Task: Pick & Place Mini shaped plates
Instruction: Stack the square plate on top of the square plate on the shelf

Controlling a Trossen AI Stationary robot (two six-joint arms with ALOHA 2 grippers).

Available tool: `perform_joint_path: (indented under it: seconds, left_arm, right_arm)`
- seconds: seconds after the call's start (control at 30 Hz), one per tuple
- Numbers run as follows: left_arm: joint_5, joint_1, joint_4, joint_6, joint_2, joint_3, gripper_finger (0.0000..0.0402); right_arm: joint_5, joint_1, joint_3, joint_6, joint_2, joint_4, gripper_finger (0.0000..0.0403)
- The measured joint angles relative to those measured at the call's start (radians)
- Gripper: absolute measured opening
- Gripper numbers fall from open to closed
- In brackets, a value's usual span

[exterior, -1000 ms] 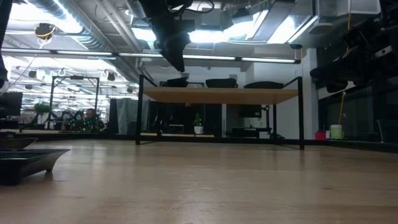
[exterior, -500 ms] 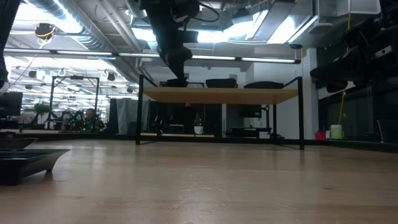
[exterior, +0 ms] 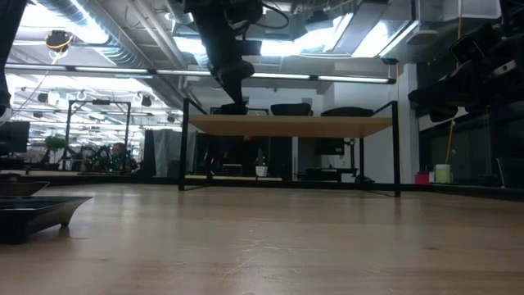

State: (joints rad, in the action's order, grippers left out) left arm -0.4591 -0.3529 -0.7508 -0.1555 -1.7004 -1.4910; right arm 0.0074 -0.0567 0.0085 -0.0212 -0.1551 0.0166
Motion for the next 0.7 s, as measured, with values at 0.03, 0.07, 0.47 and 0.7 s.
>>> perform_joint_path:
  seconds: [0.03,0.07,0.47,0.7]
  left_arm:
    - [-0.013,0.006,0.003,0.0,0.0,0.0,0.0004]
    - [-0.031,0.012,0.002,0.001,0.0,-0.005,0.0003]
    - [-0.159,0.057,-0.073,0.131,0.003,-0.083,0.0002]
    - [-0.158,0.04,-0.143,0.202,0.003,-0.083,0.0002]
  right_arm:
    - [0.0,0.0,0.0,0.0,0.0,0.0,0.0034]
    - [0.0,0.0,0.0,0.0,0.0,0.0,0.0034]
    - [0.0,0.0,0.0,0.0,0.0,0.0,0.0034]
    - [0.0,0.0,0.0,0.0,0.0,0.0,0.0034]
